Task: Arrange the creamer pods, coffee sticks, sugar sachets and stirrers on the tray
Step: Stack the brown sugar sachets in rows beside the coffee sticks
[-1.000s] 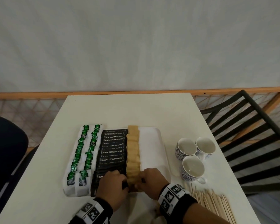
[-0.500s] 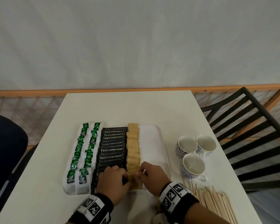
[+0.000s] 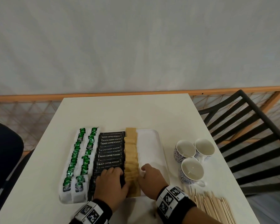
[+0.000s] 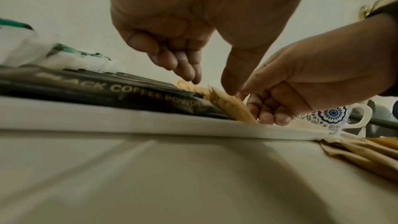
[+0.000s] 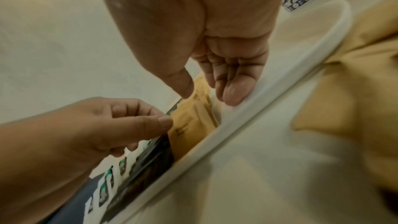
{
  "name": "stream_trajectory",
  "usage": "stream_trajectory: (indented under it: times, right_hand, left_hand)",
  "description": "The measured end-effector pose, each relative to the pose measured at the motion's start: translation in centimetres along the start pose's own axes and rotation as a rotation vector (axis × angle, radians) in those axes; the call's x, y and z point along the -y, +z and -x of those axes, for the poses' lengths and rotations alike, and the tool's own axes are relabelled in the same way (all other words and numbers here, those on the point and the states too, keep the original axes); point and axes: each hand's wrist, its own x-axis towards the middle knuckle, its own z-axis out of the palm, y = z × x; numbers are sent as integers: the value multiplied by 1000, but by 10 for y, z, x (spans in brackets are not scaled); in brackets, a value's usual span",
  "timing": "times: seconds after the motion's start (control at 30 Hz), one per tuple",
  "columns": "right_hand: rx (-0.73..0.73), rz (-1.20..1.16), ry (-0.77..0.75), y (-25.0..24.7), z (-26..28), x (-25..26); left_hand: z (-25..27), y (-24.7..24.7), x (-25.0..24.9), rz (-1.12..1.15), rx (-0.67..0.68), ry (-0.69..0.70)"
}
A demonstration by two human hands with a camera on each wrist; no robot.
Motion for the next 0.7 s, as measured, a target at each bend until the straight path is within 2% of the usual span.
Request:
stream_trajectory:
  times: [0.23,0.3,0.43,0.6,0.7]
  right_hand:
    - [108,79,-11,0,-9,10]
    - [89,94,-13,-6,-16,10]
    - [43,49,45,-16,-34,13]
    - [125,78,12,-14,-45,23]
    - [124,73,59,-16,-52,25]
  left_hand:
    - [-3,-1,-4,-33,65,12]
    - [-5,-2,-4,74,58,12]
    - [-14,-1,-3,441,31,4]
    - [-30,-1,-1,547,53,40]
    - [-41,-5,-3,556,61,62]
